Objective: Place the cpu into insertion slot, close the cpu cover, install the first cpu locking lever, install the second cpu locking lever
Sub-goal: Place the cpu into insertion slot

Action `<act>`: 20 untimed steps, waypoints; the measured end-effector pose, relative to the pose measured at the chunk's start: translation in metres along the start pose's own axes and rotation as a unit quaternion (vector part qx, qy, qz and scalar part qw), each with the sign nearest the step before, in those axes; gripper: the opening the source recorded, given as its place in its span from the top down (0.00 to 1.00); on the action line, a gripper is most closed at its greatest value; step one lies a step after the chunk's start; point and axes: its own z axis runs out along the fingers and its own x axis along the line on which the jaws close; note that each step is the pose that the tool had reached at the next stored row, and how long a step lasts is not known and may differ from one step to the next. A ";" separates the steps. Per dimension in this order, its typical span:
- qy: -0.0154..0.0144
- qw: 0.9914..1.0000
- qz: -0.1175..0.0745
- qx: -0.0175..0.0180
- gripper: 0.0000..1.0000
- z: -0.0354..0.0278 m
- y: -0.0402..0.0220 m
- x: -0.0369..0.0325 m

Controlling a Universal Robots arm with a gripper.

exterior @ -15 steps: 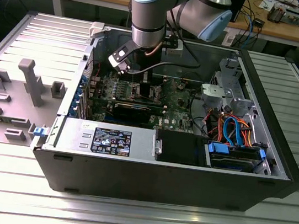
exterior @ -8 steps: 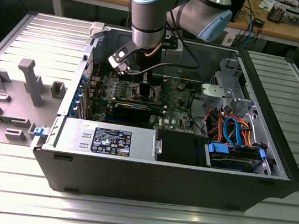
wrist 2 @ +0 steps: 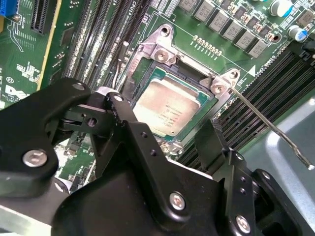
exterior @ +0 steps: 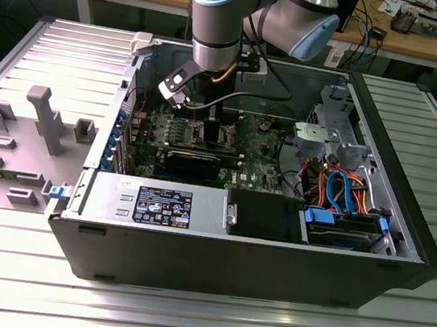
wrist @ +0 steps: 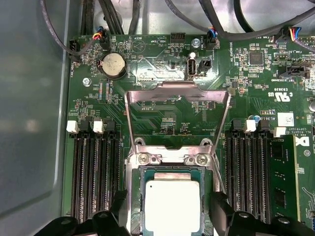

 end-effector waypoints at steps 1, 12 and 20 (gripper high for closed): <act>0.000 1.000 0.000 0.000 0.25 -0.0017 0.0002 0.0001; 0.000 1.000 0.000 0.018 0.51 -0.0147 0.0035 0.0002; 0.000 1.000 0.000 0.031 0.89 -0.0172 0.0060 0.0002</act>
